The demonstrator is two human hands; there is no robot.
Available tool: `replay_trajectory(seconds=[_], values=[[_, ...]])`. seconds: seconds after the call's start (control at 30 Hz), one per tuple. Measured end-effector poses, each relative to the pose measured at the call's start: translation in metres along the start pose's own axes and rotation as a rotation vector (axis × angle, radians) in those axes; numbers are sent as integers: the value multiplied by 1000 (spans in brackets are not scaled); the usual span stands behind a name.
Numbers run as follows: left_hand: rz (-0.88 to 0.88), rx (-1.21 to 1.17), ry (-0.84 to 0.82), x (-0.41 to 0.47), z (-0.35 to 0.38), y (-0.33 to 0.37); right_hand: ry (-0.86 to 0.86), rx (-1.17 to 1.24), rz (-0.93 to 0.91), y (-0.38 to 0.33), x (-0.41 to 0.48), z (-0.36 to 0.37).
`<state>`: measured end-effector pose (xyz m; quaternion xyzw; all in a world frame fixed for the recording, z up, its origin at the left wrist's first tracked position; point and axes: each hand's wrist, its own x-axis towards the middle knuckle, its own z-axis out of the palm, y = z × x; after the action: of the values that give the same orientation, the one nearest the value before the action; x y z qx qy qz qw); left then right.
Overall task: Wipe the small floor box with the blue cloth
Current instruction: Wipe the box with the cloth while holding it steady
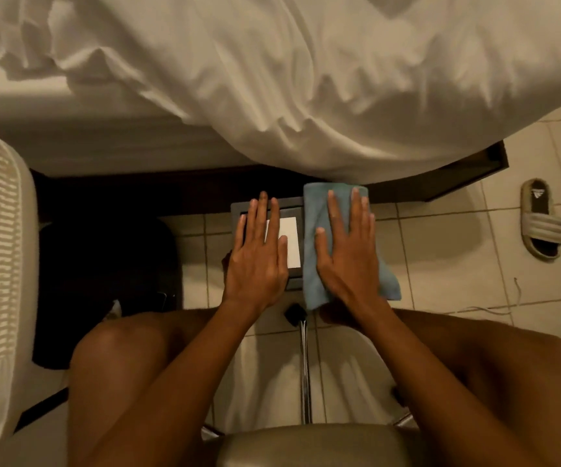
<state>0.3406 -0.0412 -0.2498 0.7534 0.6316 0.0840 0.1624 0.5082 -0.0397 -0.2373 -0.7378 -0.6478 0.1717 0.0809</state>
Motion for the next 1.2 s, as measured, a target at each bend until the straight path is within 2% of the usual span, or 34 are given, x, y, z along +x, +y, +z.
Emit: replay_trajectory(seconds=[0.03, 0.1, 0.2, 0.33, 0.37, 0.43, 0.5, 0.63, 0.67, 0.73, 0.8, 0.87, 0.93, 0.97, 1.1, 1.13, 1.2], values=[[-3, 1, 3, 1, 0, 0, 20, 3, 11, -12, 8, -1], [7, -1, -11, -2, -4, 1, -7, -3, -90, -25, -9, 5], [14, -34, -33, -4, -7, 4, -101, -6, -224, 7, -44, 2], [2, -17, -8, -1, -3, 2, -1, 38, 67, 0, 16, -5], [4, -14, -7, -1, -3, 1, 13, 40, 57, -10, 16, -3], [2, -31, -12, -3, -3, 2, -20, 22, -97, -16, -11, 4], [-5, -51, -22, -4, -3, 2, -54, 5, -183, 3, -33, 2], [2, -27, -14, -1, -2, 2, 29, 51, 104, -3, 18, -3], [3, -15, -11, -1, -2, 1, 32, 49, 95, -13, 16, -1], [-1, -17, -20, -3, -2, 0, 4, 35, -50, -18, -12, 7], [-4, -31, -29, -3, -3, 1, -34, 28, -138, -1, -35, 2], [-5, -31, -31, -2, -3, 3, -5, 20, -68, 9, -9, -3], [-3, -13, -19, -2, -2, 4, 37, 42, 65, -4, 27, -5], [-1, -6, -16, -2, -2, 4, 49, 45, 74, -14, 29, -3], [18, -7, -29, -6, -2, 1, -35, 10, -180, -7, -31, 6], [17, -8, -27, -5, -3, 1, -45, 15, -191, 4, -26, 3], [10, -9, -25, -4, -3, 2, -9, 26, -50, 8, 9, -3]])
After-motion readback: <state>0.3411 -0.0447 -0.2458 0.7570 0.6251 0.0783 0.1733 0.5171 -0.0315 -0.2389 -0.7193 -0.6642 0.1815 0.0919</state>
